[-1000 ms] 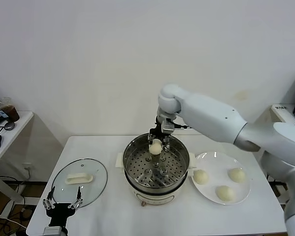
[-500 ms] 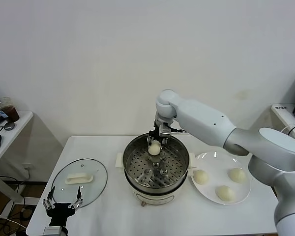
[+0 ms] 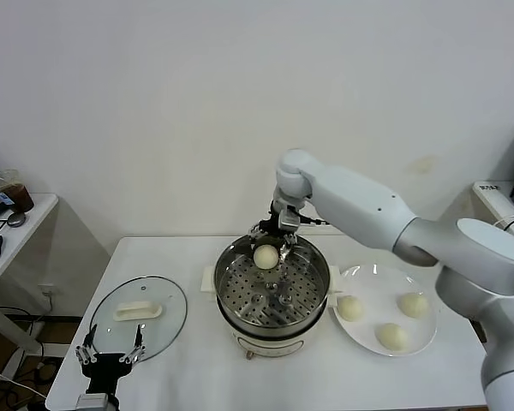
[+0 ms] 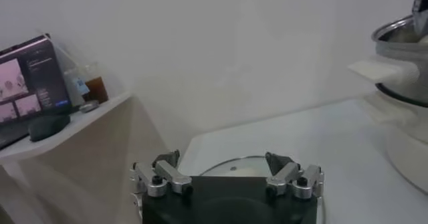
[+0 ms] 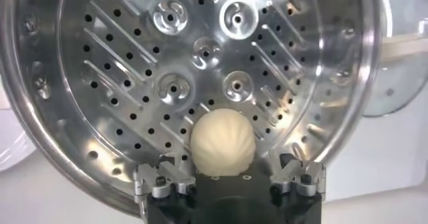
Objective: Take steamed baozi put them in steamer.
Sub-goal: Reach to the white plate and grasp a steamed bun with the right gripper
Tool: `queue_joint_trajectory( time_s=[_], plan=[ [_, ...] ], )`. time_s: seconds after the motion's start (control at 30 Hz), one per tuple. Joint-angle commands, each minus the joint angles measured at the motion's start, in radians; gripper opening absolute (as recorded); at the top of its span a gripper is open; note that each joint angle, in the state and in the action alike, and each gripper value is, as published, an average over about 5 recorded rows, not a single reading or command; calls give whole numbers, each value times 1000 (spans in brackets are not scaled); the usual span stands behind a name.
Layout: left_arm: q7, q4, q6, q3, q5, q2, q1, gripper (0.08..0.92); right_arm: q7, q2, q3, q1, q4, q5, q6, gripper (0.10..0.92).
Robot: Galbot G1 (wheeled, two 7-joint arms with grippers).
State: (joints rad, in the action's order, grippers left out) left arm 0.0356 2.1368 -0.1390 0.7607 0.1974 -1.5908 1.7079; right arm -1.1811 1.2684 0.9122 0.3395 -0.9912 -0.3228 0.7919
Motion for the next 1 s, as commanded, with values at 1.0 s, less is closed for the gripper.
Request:
queue_joint_trajectory(
  time_s=[1.0],
  plan=[
    [20,5,-43,-15,-62,55,10,823,-175,-720,-152,-240,-497,195,-1212,823]
  ],
)
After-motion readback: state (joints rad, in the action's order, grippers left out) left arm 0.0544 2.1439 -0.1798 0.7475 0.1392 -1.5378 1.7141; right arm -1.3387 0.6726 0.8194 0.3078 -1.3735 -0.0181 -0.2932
